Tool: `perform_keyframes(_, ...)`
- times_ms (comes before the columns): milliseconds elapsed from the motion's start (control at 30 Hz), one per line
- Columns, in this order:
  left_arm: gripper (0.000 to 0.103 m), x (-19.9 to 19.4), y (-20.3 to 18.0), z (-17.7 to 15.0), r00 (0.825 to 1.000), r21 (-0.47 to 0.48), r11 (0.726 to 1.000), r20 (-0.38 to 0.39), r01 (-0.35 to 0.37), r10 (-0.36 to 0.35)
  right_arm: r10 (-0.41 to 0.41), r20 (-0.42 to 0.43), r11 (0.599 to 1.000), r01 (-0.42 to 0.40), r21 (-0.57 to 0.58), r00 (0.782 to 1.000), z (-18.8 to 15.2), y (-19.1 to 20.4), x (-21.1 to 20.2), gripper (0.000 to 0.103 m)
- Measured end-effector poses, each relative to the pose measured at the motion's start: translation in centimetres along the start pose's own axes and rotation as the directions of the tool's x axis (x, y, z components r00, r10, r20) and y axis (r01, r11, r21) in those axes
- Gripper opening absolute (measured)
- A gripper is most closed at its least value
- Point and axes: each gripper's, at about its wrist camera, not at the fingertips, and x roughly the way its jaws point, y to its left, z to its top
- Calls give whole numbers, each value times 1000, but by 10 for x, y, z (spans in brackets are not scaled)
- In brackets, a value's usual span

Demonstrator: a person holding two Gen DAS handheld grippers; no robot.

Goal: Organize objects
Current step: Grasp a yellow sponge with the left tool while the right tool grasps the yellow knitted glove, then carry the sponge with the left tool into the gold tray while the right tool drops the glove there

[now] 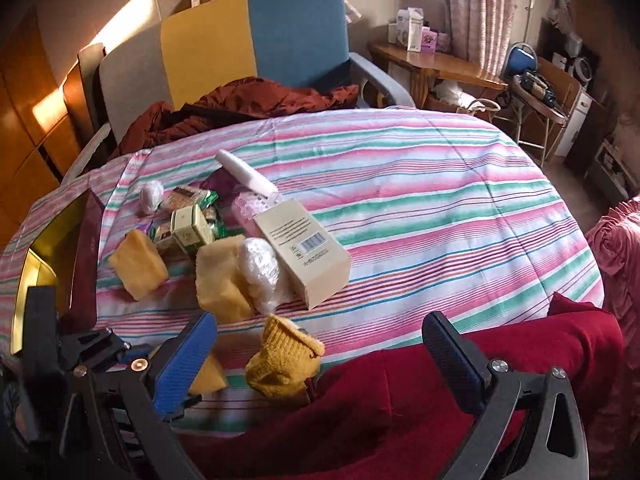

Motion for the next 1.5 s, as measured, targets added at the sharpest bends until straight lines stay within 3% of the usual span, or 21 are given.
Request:
perform_keyframes(167, 56, -26, 27, -19, 999, -98, 995, 30, -28, 31, 54, -169, 990, -74, -117, 984, -6, 28, 31, 93)
perform_keyframes(300, 56, -45, 35, -31, 997, -149, 988, 59, -46, 55, -6, -278, 977, -54, -207, 961, -9, 44, 58, 81)
perform_keyframes(400, 56, -57, 38, -35, 994, -175, 983, 84, -53, 68, -62, -331, 969, -22, -245, 942, -12, 45, 75, 69)
perform_keyframes(467, 56, -66, 38, -38, 992, -185, 981, 103, -56, 76, -91, -345, 961, -8, -275, 934, -16, 46, 80, 46)
perform_keyframes(633, 56, -92, 47, -45, 983, -226, 973, 162, -53, 91, -45, -282, 969, -27, -246, 958, -15, 46, 52, 39)
perform_keyframes(767, 56, -121, 64, -52, 967, -300, 952, 214, -68, 137, 7, -161, 975, -43, -219, 987, -5, 51, 8, 39)
perform_keyframes(867, 56, -144, 81, -61, 950, -365, 926, 243, -96, 195, 86, -67, 968, -99, -230, 994, 10, 71, -20, 39)
perform_keyframes(1000, 57, -182, 111, -82, 912, -475, 866, 270, -152, 308, 225, 8, 927, -212, -309, 974, 28, 134, -35, 39)
perform_keyframes(1067, 57, -199, 129, -96, 886, -529, 823, 254, -208, 387, 299, 12, 895, -276, -349, 954, 37, 170, -36, 40)
perform_keyframes(1200, 59, -219, 164, -131, 845, -634, 716, 181, -291, 504, 403, -27, 820, -374, -433, 915, 42, 249, -30, 41)
perform_keyframes(1267, 60, -219, 182, -152, 830, -677, 655, 115, -337, 545, 429, -61, 789, -407, -460, 901, 41, 285, -19, 42)
perform_keyframes(1333, 61, -219, 191, -167, 819, -700, 611, 67, -369, 571, 445, -87, 757, -426, -494, 891, 37, 317, -9, 42)
perform_keyframes(1400, 73, -219, 201, -182, 811, -726, 567, 22, -389, 585, 439, -103, 742, -425, -518, 893, 32, 344, -1, 50)
perform_keyframes(1467, 85, -222, 206, -199, 805, -758, 527, 5, -384, 593, 442, -108, 734, -428, -527, 890, 30, 362, 6, 80)
perform_keyframes(1500, 85, -225, 207, -205, 804, -770, 515, 5, -375, 594, 444, -108, 729, -429, -533, 889, 28, 366, 8, 83)
